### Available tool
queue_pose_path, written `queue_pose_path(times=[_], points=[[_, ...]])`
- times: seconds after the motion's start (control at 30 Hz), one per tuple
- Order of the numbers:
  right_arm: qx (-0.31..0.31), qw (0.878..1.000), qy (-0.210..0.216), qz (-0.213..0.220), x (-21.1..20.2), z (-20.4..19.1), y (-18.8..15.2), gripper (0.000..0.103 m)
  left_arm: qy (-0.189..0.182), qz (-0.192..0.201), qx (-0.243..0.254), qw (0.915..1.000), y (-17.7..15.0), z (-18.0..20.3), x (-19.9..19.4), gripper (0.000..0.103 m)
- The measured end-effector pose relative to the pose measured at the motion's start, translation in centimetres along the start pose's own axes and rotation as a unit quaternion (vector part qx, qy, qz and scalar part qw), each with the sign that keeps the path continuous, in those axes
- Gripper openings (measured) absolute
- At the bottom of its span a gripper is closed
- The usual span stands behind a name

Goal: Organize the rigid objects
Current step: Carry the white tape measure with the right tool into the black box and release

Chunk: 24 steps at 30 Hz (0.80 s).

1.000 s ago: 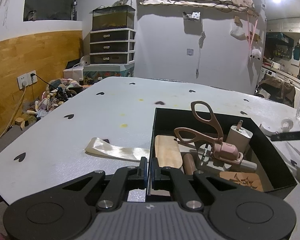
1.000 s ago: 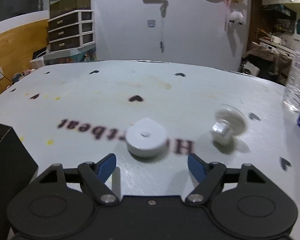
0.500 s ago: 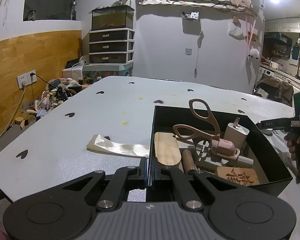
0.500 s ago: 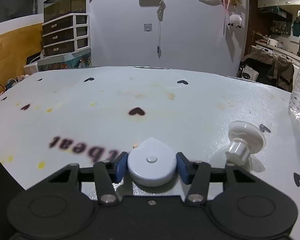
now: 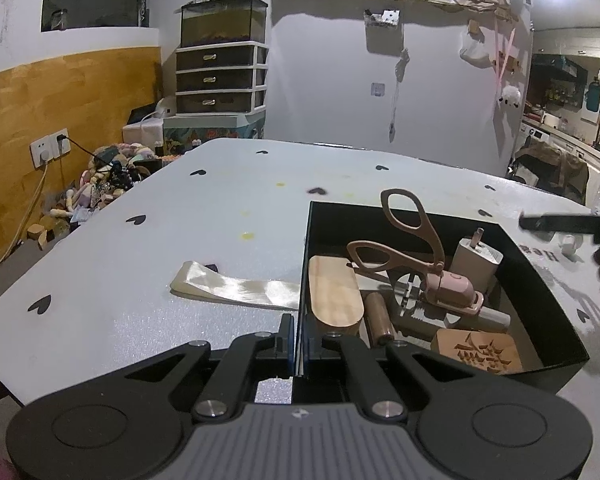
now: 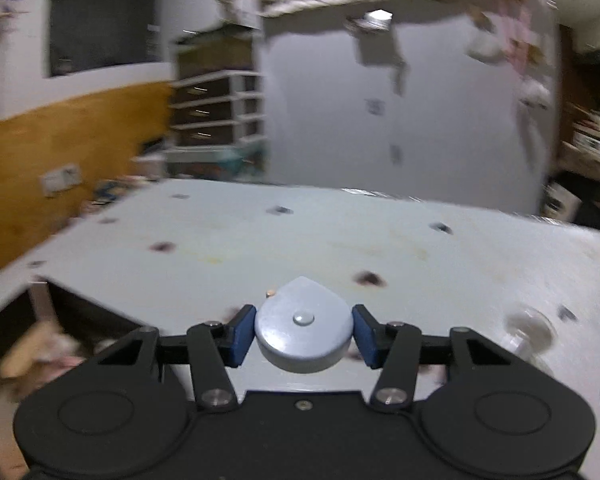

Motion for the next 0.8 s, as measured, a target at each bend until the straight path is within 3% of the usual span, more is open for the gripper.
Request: queue_pose_path(times=[0.17, 0.33, 0.57, 0.8], points=[[-0.059, 0.991, 0.121, 0.010, -2.8, -6.9, 1.9, 0.053, 0.005, -0.012, -0.004, 0.9999, 0.2, 0.0, 0.4, 0.004], [-0.095, 0.974, 0.206, -0.001, -3.4, -12.2, 1.9, 0.053, 0.016, -0.021, 0.005, 0.9996, 0.2, 0.3, 0.8, 0.004], [-0.073, 0.958, 0.273, -0.055, -2.1, -16.3, -0.3, 0.053, 0.018, -0.023, -0.001, 0.9996, 0.3, 0.3, 0.9, 0.004], [-0.051, 0.944, 0.301, -0.128, -0.6, -17.6, -3.1, 0.053, 0.016, -0.022, -0.008, 0.9996, 0.3, 0.2, 1.0, 0.004]])
Point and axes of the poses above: each gripper's, at about its wrist camera, not at the fingertips, and x roughly the way its jaws point, z to its right, y to its top, the point moved 8 cm from there along x, roughly the way its jaws point, and after that the axes turned 5 degrees about z, right-handed, at the moved point
